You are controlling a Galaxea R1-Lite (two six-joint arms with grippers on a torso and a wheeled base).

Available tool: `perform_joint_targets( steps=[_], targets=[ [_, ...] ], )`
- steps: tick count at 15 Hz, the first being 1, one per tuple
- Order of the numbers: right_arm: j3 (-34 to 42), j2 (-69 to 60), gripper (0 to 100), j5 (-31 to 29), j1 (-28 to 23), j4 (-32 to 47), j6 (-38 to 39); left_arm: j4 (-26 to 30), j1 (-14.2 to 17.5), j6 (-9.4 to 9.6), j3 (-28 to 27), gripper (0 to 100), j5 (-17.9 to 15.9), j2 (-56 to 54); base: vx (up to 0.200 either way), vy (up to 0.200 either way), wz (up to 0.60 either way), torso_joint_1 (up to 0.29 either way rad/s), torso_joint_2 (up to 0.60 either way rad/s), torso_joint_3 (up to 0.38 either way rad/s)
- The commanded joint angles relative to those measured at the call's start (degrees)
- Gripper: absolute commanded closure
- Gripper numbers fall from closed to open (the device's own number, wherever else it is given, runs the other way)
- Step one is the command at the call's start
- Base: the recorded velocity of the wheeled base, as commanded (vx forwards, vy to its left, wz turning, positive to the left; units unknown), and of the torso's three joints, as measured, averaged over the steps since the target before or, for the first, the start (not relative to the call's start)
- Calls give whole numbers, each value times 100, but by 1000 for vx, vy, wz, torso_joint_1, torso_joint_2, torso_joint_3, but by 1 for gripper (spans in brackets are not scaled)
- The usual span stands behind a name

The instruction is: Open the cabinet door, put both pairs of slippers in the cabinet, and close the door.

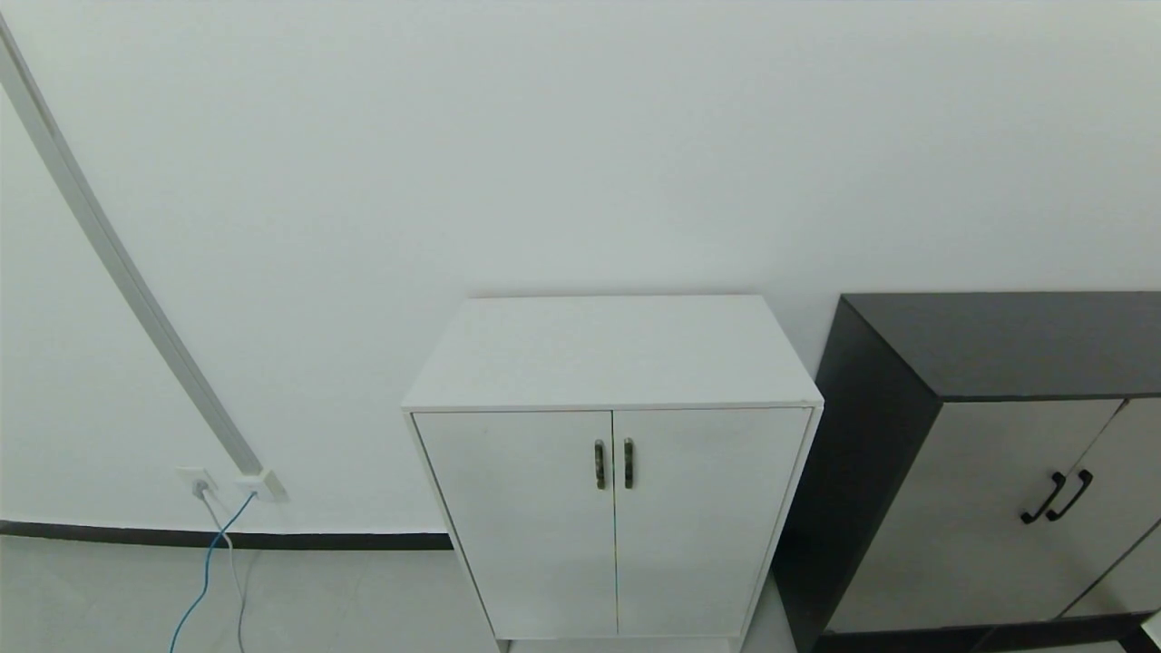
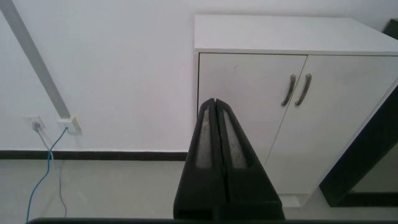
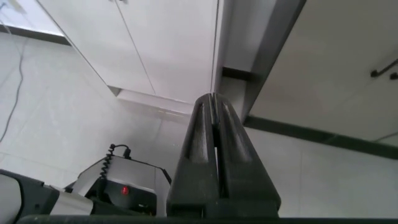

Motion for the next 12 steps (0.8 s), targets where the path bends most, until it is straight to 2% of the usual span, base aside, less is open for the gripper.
perform_joint_targets(
  steps=[1, 12],
  targets=[
    [45, -116, 100, -6, 81, 0, 2, -2, 4, -3, 1, 100, 2, 2, 0, 0, 0, 0, 0, 0],
    [256, -379, 100, 11, 292, 18, -6, -2, 4, -3, 1, 100, 2, 2, 0, 0, 0, 0, 0, 0]
  ],
)
